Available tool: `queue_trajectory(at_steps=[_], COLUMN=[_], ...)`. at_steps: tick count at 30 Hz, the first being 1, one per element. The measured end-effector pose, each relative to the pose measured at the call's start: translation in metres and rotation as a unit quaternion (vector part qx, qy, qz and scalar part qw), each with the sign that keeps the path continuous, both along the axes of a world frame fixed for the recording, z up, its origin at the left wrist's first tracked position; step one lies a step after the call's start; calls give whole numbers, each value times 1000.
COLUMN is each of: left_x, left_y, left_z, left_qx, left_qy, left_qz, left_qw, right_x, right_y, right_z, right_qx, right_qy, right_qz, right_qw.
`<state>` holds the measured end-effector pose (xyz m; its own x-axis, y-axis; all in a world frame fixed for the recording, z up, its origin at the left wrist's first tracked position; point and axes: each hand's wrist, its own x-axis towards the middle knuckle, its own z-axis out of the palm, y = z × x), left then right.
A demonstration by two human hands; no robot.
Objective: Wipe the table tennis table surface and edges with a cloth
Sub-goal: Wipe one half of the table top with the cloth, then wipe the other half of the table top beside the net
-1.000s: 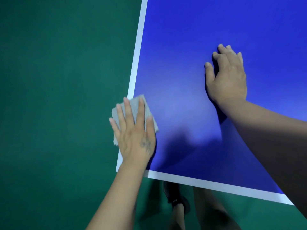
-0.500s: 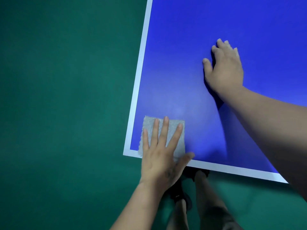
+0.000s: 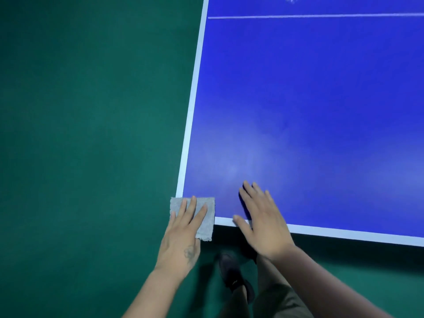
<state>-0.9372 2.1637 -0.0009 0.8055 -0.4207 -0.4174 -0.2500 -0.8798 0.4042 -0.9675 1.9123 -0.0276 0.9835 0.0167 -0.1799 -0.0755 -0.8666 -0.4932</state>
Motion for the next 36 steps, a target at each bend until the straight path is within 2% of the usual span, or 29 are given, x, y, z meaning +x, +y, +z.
queue_trajectory(at_steps=[2,4,6,9,13,21,26,29,36], left_x=[-2,-1,2,10,21,35,26,21,29], left_y=[1,-7,-23,-45,-62,-54,-30,-3,95], left_z=[22,49,77,118,170,226,247,259,271], left_qx=[-75,-111,-154,-311,-372,-387,-390,-393,-395], left_qy=[13,-9,6,33,30,-21,-83,-96,-117], left_qz=[56,73,88,170,224,302,357,377,388], left_qw=[996,991,984,934,900,871,845,833,824], right_x=[-9,-9,-2,14,32,63,82,90,106], right_y=[2,1,-2,-10,-25,-37,-19,5,114], right_z=[23,51,84,129,178,254,289,297,310], right_qx=[47,92,132,173,221,277,336,294,309], right_qy=[21,29,28,25,-24,-54,10,-2,-16], right_qz=[-7,-21,-31,-45,-53,16,58,69,116], right_qw=[999,995,990,984,974,959,940,953,944])
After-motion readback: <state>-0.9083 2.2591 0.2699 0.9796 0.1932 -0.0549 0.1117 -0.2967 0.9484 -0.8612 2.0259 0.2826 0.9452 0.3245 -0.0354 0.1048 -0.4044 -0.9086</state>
